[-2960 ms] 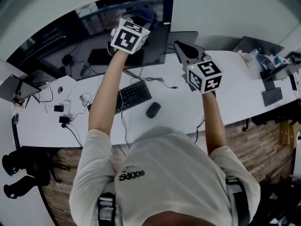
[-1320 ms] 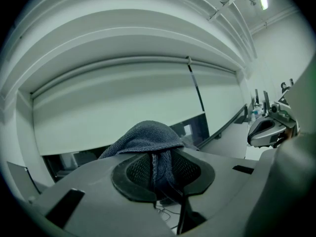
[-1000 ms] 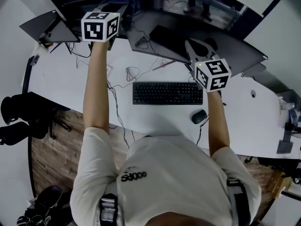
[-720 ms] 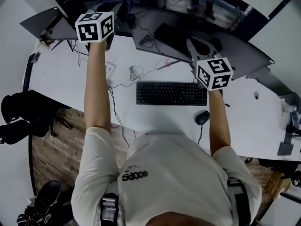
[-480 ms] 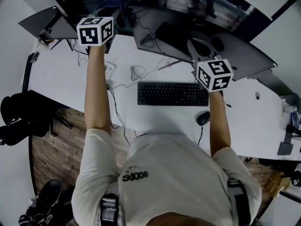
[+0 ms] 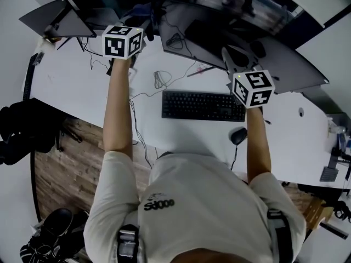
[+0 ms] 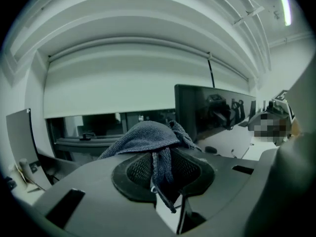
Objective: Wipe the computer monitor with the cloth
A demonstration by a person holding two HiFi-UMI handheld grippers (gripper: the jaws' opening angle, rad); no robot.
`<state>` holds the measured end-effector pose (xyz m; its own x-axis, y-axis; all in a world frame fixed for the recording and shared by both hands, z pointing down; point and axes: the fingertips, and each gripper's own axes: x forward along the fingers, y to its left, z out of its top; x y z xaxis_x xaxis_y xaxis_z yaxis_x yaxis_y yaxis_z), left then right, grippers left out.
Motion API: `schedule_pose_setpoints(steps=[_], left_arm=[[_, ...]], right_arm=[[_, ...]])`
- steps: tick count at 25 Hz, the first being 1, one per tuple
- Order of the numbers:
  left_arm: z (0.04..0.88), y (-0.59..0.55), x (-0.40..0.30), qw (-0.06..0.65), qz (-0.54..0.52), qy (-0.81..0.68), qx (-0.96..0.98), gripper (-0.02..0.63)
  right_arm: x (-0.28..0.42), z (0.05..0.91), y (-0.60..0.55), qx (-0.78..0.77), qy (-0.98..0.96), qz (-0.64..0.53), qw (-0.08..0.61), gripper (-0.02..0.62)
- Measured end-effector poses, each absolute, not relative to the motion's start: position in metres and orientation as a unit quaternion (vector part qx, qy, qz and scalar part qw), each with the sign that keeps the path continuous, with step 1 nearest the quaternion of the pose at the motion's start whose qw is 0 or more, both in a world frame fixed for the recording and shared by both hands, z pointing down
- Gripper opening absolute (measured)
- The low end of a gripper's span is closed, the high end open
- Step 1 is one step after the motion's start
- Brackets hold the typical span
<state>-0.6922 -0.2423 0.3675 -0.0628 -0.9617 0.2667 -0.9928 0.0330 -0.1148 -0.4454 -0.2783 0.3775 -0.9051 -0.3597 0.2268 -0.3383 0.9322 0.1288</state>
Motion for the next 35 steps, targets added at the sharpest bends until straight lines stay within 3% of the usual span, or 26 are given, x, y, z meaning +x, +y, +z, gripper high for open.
schedule_pose_setpoints(steps=[19,35], left_arm=[[0.56,-0.256,-0.702,0.23,0.022,-0.699,0.676,0.094],[0.662,-0.257,-0.69,0.332,-0.036,-0.696,0.636,0.094]], right_arm=[[-0.41,0.439,-0.286,0.19,-0.959,-0.031,0.206,0.0],[-0.369,0.473,-0.299,0.217,-0.951,0.006,0.221,0.0]])
